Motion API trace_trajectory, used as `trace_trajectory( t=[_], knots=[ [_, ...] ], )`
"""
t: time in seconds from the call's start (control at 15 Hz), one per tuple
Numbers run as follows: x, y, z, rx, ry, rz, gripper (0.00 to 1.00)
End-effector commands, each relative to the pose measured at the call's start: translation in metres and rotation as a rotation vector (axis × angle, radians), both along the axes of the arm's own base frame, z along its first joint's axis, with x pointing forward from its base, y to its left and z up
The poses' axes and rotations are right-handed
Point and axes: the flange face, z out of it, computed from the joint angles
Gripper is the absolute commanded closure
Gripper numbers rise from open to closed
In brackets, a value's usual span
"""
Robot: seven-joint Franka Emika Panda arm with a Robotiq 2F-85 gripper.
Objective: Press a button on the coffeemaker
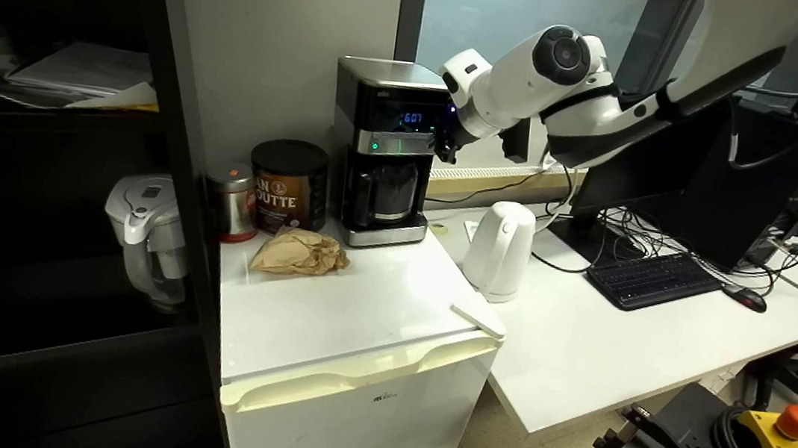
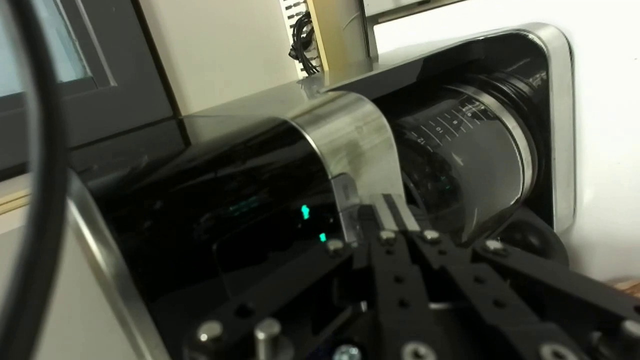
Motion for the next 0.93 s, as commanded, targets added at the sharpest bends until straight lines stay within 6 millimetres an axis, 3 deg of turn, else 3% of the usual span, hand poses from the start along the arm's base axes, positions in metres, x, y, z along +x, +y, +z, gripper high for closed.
trace_trajectory(
  t=[0.0, 0.87],
  knots=[
    [-0.003, 0.003, -0.008, 0.02, 0.019, 0.025, 1.0],
    [-0.078, 0.036, -0.054, 0.062, 0.198, 0.092, 1.0]
  ],
)
